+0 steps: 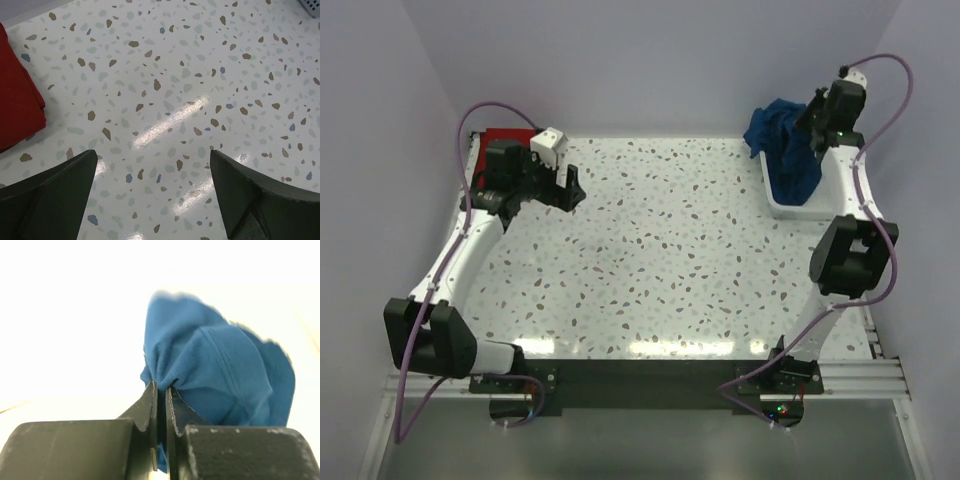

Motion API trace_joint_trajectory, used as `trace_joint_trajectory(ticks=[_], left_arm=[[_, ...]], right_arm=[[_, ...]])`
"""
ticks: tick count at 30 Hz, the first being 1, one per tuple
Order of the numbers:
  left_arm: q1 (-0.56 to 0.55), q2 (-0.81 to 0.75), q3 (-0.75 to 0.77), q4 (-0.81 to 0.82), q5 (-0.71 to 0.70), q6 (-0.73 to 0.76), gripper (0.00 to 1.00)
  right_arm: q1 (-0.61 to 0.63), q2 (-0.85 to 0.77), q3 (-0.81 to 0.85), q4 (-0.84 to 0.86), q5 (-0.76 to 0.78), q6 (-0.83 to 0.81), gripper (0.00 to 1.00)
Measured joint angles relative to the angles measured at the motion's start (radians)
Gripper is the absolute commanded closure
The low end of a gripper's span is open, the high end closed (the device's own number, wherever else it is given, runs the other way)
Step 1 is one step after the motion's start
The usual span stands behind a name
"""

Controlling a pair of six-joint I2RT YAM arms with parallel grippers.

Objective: Fold and stack the t-shirts
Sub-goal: Grab the tshirt from the pile, then move the tshirt to the center of the board

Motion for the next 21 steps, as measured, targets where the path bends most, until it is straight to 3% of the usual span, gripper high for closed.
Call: trace_joint_trajectory(ticks=[4, 12, 21], left_arm=[[0.000, -0.021, 0.000, -0.009, -0.003, -0.010, 0.00], [0.002, -0.059, 0.000, -0.049, -0.001, -0.031, 0.00], [0.095, -0.097, 0.002, -0.055, 0.080, -0.078, 0.00]], right_arm=[[0.000, -0.121, 0.053, 0.012, -0.133, -0.043, 1.00], [0.028, -0.209, 0.211, 0.011, -0.430, -0.035, 1.00], [0.175, -0.292, 0.324, 0.026, -0.611, 0.006, 1.00]])
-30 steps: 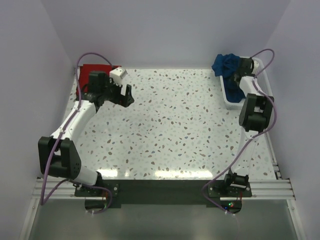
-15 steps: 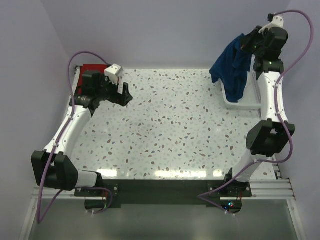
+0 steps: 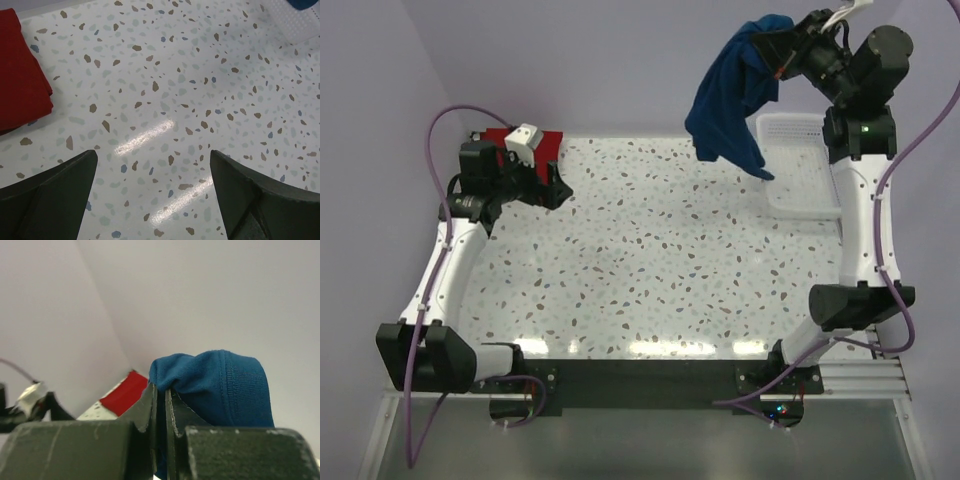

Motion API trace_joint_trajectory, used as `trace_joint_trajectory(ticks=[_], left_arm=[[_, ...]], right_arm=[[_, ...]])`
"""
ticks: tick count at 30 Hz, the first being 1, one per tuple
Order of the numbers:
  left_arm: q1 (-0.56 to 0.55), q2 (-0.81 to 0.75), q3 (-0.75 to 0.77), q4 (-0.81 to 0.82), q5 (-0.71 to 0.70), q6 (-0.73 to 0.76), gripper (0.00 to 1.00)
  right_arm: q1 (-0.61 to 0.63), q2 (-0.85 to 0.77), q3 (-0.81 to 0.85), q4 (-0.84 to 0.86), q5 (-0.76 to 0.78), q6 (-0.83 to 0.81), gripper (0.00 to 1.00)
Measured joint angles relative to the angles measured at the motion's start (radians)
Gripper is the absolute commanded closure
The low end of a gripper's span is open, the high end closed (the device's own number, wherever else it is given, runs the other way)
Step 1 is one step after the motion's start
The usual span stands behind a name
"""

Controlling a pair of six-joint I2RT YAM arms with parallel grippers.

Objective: Fold and stack the t-shirts
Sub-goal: Move the tshirt to the center of the board

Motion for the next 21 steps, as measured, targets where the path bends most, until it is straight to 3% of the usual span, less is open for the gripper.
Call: trace_joint_trajectory(ticks=[2, 4, 5, 6, 7, 15, 21], left_arm=[[0.032, 0.000, 0.001, -0.001, 0.030, -0.006, 0.00], [0.064, 0.000, 0.002, -0.002, 0.058, -0.009, 0.00], [0.076, 0.000, 0.002, -0.004, 0.067, -0.006, 0.00], [0.087, -0.001, 0.004, -0.011, 0.074, 0.000, 0.00], [0.095, -0.002, 0.005, -0.016, 0.077, 0.010, 0.00], [0.100, -0.056, -0.007, -0.075, 0.077, 0.211, 0.00], [0.063, -0.006, -0.065, -0.122, 0.038, 0.373, 0.06]], right_arm=[[0.031, -0.028, 0.003, 0.005, -0.019, 0.012, 1.00], [0.049, -0.066, -0.023, 0.004, -0.020, 0.011, 0.51], [0.049, -0.088, -0.045, -0.009, -0.016, 0.005, 0.33], [0.042, -0.116, -0.080, -0.023, -0.005, -0.014, 0.23], [0.033, -0.141, -0.119, -0.033, 0.017, -0.051, 0.02], [-0.067, -0.201, -0.488, -0.248, 0.085, -0.397, 0.01], [0.062, -0.182, -0.657, -0.489, 0.097, -0.637, 0.07]])
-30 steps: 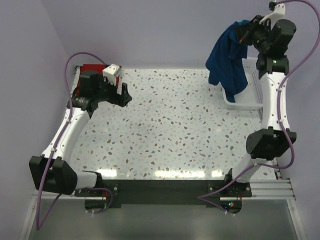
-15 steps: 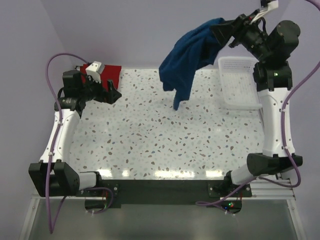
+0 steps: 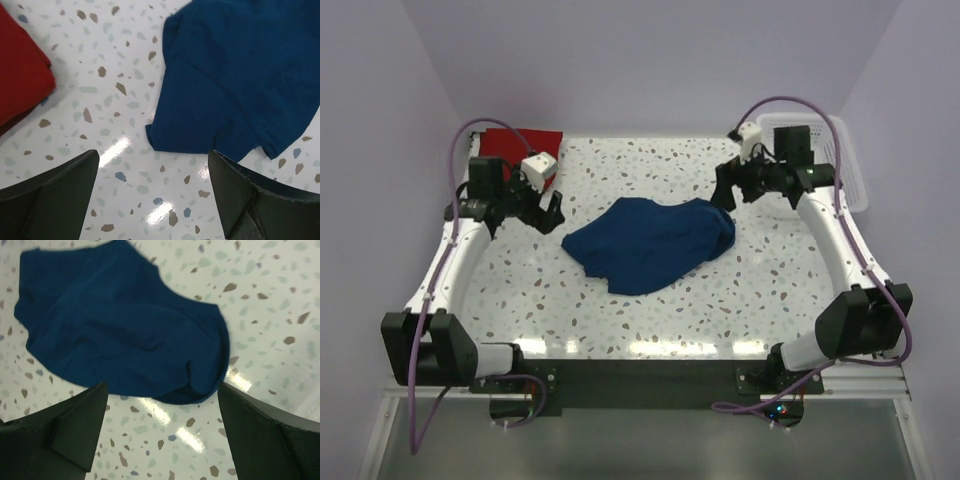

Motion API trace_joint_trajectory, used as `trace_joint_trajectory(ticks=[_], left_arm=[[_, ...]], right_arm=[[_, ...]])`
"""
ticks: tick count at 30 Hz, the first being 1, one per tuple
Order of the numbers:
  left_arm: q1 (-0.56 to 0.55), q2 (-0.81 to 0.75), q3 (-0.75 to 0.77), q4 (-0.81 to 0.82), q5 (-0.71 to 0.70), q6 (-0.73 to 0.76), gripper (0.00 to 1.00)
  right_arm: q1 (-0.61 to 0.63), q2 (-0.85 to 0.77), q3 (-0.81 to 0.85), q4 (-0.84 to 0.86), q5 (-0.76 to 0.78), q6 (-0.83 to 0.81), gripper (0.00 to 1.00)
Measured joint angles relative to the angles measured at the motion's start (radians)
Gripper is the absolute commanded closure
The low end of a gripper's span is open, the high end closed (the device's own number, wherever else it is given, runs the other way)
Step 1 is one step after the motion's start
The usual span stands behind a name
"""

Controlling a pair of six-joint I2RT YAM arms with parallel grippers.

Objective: Fold and stack the t-shirts
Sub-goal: Flatten the tshirt out

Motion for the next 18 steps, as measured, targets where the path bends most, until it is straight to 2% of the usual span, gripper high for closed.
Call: trace_joint_trajectory(ticks=[4, 10, 18], left_arm=[[-0.088, 0.109, -0.044, -0.005, -0.063, 0.049, 0.19], [-0.148, 0.331, -0.047, 0.001, -0.133, 0.051, 0.39], [-0.150, 0.505, 0.040, 0.021, -0.186, 0.035, 0.40]], right_arm=[[0.105, 0.024, -0.075, -0.055, 0.048, -0.100, 0.11], [0.100, 0.189, -0.085, -0.067, 0.172, -0.182, 0.18], [0.095, 0.383, -0.084, -0.048, 0.307, -0.258, 0.26]])
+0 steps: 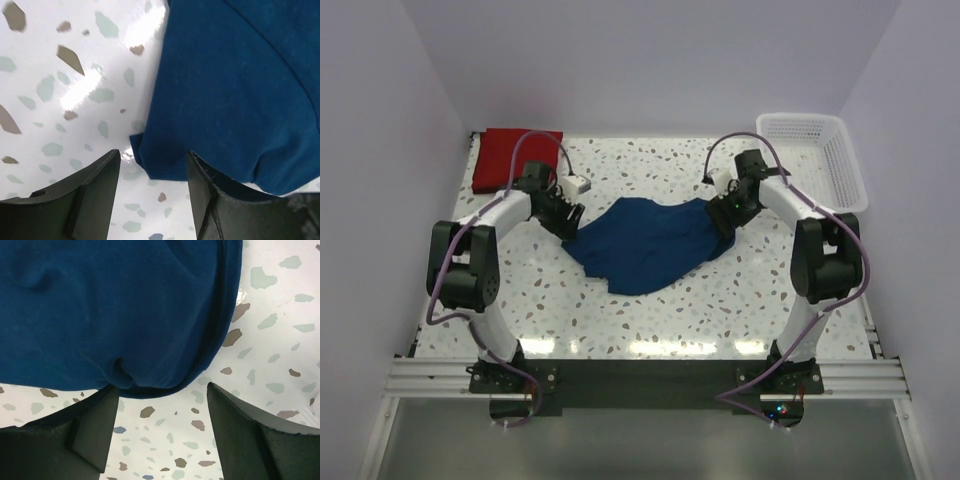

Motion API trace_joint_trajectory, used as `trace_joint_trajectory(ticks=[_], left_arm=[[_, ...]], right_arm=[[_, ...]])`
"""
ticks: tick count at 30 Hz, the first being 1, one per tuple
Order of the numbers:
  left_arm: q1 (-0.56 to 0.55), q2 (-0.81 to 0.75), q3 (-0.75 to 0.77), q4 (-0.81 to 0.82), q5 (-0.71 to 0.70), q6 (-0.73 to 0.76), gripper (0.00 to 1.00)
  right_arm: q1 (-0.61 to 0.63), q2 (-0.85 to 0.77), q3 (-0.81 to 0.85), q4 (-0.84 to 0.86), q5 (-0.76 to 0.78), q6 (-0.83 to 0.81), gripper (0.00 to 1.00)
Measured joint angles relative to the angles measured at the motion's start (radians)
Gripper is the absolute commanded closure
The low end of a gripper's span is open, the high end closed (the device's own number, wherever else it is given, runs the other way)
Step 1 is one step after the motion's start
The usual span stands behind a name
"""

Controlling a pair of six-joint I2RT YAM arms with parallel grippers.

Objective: Fold and stack the t-shirts
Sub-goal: Flatten the tshirt out

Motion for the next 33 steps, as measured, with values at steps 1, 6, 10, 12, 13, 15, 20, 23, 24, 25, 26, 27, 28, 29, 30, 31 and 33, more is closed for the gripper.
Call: trace_joint_trajectory(ticks=[1, 6, 10, 12, 13, 15, 20, 23, 24, 25, 26, 27, 28, 29, 30, 31, 33], left_arm=[[-0.001, 0.013, 0.021, 0.001, 0.000, 0.000, 0.40], [-0.016, 0.070, 0.110, 0.017, 0.001, -0.004, 0.39], [-0.036, 0.126, 0.158, 0.023, 0.003, -0.018, 0.37], [-0.046, 0.151, 0.167, 0.023, 0.006, -0.022, 0.37], [-0.052, 0.161, 0.169, 0.022, 0.008, -0.022, 0.38], [-0.063, 0.178, 0.169, 0.018, 0.013, -0.023, 0.43], [-0.075, 0.197, 0.174, -0.014, 0.026, -0.026, 0.85], [-0.071, 0.198, 0.200, -0.042, 0.025, -0.023, 1.00], [-0.067, 0.198, 0.216, -0.048, 0.026, -0.021, 1.00], [-0.061, 0.198, 0.237, -0.056, 0.026, -0.019, 1.00], [-0.054, 0.197, 0.261, -0.066, 0.028, -0.019, 1.00], [-0.045, 0.195, 0.287, -0.070, 0.029, -0.019, 1.00], [-0.035, 0.190, 0.313, -0.074, 0.029, -0.021, 1.00], [-0.026, 0.183, 0.334, -0.077, 0.029, -0.022, 1.00], [-0.014, 0.171, 0.358, -0.079, 0.028, -0.024, 1.00], [-0.001, 0.152, 0.382, -0.079, 0.028, -0.026, 1.00], [0.023, 0.106, 0.424, -0.079, 0.027, -0.026, 1.00]], right_arm=[[0.000, 0.010, 0.000, 0.002, 0.006, -0.006, 0.27], [-0.009, 0.037, 0.001, 0.003, 0.023, -0.027, 0.33], [-0.029, 0.049, 0.001, 0.005, 0.023, -0.035, 0.40], [-0.046, 0.066, 0.001, 0.007, 0.023, -0.041, 0.46], [-0.055, 0.076, 0.001, 0.007, 0.023, -0.044, 0.49], [-0.069, 0.098, 0.001, 0.006, 0.022, -0.048, 0.58], [-0.084, 0.141, 0.025, -0.019, -0.008, -0.065, 1.00], [-0.083, 0.153, 0.077, -0.046, -0.037, -0.066, 1.00], [-0.082, 0.153, 0.096, -0.056, -0.043, -0.067, 1.00], [-0.082, 0.153, 0.121, -0.066, -0.054, -0.067, 1.00], [-0.082, 0.152, 0.145, -0.066, -0.060, -0.067, 1.00], [-0.082, 0.149, 0.167, -0.066, -0.063, -0.067, 1.00], [-0.082, 0.144, 0.183, -0.065, -0.064, -0.067, 1.00], [-0.082, 0.132, 0.201, -0.063, -0.063, -0.067, 1.00], [-0.082, 0.122, 0.216, -0.065, -0.063, -0.067, 1.00], [-0.082, 0.105, 0.232, -0.065, -0.061, -0.067, 1.00], [-0.082, 0.058, 0.274, -0.064, -0.053, -0.067, 1.00]])
